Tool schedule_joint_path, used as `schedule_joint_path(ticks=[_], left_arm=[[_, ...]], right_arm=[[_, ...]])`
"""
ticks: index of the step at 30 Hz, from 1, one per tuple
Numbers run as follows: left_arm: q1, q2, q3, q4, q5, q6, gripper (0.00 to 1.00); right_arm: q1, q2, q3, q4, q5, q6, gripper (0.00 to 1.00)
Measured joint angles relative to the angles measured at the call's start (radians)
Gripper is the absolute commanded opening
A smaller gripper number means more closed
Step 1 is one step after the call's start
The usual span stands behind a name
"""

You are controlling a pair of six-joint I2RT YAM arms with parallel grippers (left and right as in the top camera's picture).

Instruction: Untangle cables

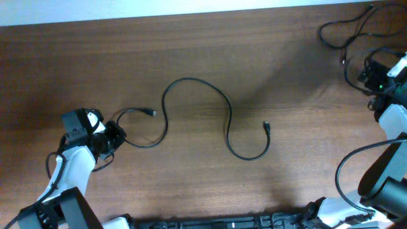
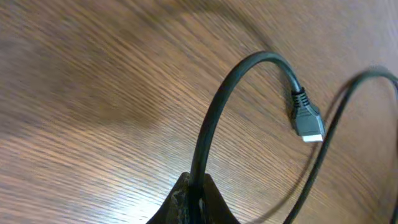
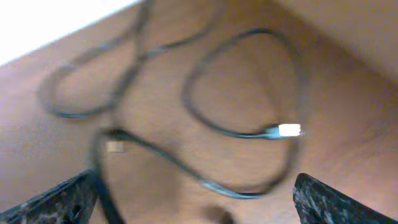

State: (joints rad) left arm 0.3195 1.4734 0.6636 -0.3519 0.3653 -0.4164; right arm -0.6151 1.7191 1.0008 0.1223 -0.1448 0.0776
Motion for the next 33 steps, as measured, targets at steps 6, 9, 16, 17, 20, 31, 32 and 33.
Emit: schedule_joint_path(ticks=[6, 9, 16, 17, 20, 31, 32, 33], left_arm=[[-0.103, 0.0, -0.001, 0.023, 0.038, -0.003, 0.05], [-0.183, 0.0, -0.002, 0.1, 0.046, -0.026, 0.06], [-0.413, 0.0, -0.005, 0.298, 0.053, -0.13, 0.11], [-0.435, 0.0, -0.006, 0.316, 0.048, -0.135, 0.12], [-0.521, -0.001, -0.005, 0.34, 0.02, -0.148, 0.11], [-0.579, -0.001, -0.005, 0.342, -0.027, -0.187, 0.04], [-0.579, -0.001, -0.005, 0.342, -0.024, -0.19, 0.04], [-0.579, -0.001, -0.005, 0.342, -0.02, -0.191, 0.04]], right_arm=[[0.007, -0.002, 0.005, -0.2, -0.468, 0.084, 0.99], [0.052, -0.002, 0.008, -0.344, -0.554, 0.092, 0.99], [0.352, -0.002, 0.01, -0.637, -0.612, 0.05, 0.99], [0.385, -0.002, 0.01, -0.663, -0.608, 0.05, 0.98], [0.542, -0.002, 0.01, -0.679, -0.585, 0.055, 0.98], [0.944, 0.035, 0.01, -0.563, -0.24, 0.461, 0.76], [0.957, 0.05, 0.01, -0.563, -0.23, 0.5, 0.66], [0.966, 0.071, 0.01, -0.562, -0.225, 0.532, 0.44]])
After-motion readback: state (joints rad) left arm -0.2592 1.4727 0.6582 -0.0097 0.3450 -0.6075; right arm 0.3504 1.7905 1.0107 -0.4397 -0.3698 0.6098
